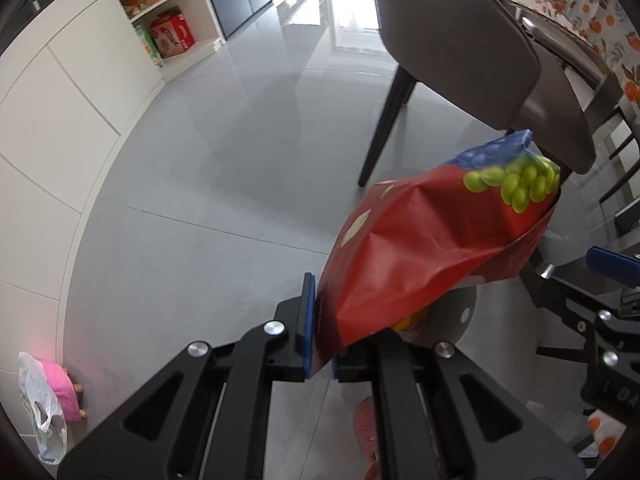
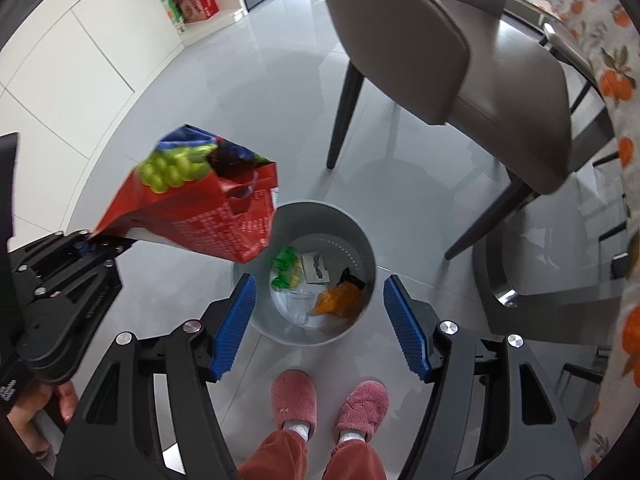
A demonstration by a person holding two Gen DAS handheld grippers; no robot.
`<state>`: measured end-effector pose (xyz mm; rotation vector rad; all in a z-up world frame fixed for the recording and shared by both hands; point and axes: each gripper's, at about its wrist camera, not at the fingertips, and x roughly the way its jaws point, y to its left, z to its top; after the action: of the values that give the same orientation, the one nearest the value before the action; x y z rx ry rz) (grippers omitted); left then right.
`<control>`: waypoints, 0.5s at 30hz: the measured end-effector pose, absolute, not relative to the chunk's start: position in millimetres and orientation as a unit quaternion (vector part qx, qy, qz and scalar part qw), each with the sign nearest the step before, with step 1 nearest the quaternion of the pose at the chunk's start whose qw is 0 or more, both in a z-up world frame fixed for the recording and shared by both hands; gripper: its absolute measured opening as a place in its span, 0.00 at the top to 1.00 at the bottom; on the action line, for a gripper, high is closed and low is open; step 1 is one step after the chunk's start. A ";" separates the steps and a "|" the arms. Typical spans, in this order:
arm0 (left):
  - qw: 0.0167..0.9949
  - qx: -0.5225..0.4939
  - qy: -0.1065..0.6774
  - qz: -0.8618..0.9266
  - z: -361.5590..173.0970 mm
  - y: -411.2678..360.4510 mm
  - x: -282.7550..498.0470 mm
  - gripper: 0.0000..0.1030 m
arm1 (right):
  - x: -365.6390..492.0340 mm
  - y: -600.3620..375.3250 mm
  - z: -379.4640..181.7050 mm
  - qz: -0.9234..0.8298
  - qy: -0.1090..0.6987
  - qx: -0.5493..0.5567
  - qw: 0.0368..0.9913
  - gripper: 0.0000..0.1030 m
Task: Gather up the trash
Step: 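Open the right gripper to drop the green wrapper while the left gripper drops the red bag, then move both grippers back toward the table items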
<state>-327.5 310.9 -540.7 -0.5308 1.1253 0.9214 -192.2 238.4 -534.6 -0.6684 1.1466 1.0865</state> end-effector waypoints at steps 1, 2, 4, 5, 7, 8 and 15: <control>0.715 -0.239 0.515 0.408 -545.0 309.7 -322.1 0.93 | -190.4 236.4 -533.8 0.475 0.508 -0.293 0.656 0.38; 0.714 -0.238 0.522 0.402 -548.9 308.4 -317.5 0.89 | -188.9 234.9 -533.4 0.472 0.510 -0.292 0.657 0.38; 0.712 -0.235 0.530 0.395 -554.3 305.9 -310.3 0.87 | -185.8 231.6 -532.7 0.466 0.512 -0.290 0.661 0.38; 0.713 -0.234 0.533 0.391 -555.4 305.0 -307.4 0.81 | -184.6 230.2 -532.4 0.464 0.512 -0.290 0.662 0.38; 0.715 -0.230 0.534 0.387 -553.8 302.9 -303.5 0.66 | -182.7 227.5 -530.6 0.461 0.512 -0.289 0.665 0.38; 0.718 -0.227 0.532 0.389 -551.4 301.8 -302.7 0.53 | -181.8 226.3 -529.4 0.460 0.511 -0.288 0.666 0.38; 0.723 -0.217 0.526 0.391 -537.6 300.9 -302.9 0.47 | -179.3 220.2 -514.9 0.451 0.509 -0.276 0.679 0.38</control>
<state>-302.9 300.9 -537.6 -0.4787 1.1621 0.8623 -179.3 220.2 -514.9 -0.6197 1.1423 1.0138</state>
